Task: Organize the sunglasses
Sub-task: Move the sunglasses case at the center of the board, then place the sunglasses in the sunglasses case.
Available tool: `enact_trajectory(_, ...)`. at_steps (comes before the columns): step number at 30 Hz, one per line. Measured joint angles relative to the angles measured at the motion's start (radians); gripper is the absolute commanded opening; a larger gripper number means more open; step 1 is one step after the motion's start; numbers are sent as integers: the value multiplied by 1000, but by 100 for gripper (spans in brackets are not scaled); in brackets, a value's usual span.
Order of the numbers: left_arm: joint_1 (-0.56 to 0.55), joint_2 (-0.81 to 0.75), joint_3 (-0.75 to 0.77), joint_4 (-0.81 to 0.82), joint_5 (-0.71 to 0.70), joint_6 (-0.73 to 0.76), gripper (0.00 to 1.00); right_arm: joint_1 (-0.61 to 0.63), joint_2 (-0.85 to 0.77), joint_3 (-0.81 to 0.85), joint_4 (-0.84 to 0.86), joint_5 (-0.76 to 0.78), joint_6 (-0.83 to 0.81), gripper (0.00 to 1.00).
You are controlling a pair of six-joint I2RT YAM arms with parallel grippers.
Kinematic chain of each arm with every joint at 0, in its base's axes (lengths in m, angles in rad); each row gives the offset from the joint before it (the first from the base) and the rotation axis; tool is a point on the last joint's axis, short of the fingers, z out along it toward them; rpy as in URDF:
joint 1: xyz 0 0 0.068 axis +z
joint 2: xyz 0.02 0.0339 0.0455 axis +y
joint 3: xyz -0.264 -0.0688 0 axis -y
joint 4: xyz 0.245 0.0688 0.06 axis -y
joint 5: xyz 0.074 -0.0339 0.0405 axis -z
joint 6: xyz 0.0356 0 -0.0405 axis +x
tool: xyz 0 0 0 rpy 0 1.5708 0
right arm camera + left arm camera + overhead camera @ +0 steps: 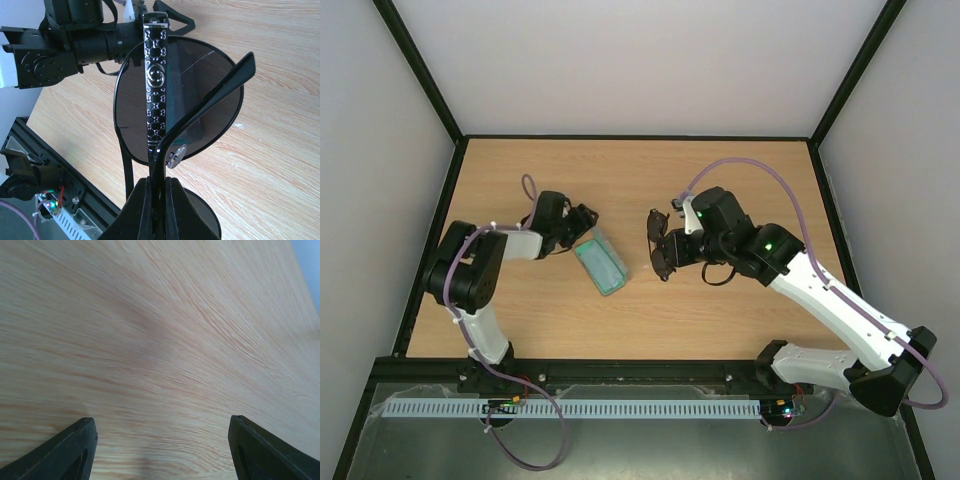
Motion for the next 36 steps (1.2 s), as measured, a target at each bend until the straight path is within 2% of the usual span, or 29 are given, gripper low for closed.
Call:
enact_trajectory(8,-46,21,12,29,9,-15,79,0,16,0,0,-12,0,1)
enact_trajectory(12,-5,-45,-40,16,12,-12,84,0,45,0,0,-29,1,1)
enact_trajectory(17,68,-148,-69,-19,11,5,86,8,110,22,-4,-48,1,1)
enact_trajectory(21,103,-284,-146,-60,-2,11,87,63,219,120,-13,-43,-3,1)
enact_trajectory(28,108,-512,-314,-153,-6,13,90,164,528,411,-110,10,-34,1)
enact_trajectory(36,144,-658,-403,-222,5,19,92,208,795,564,-228,108,-41,1)
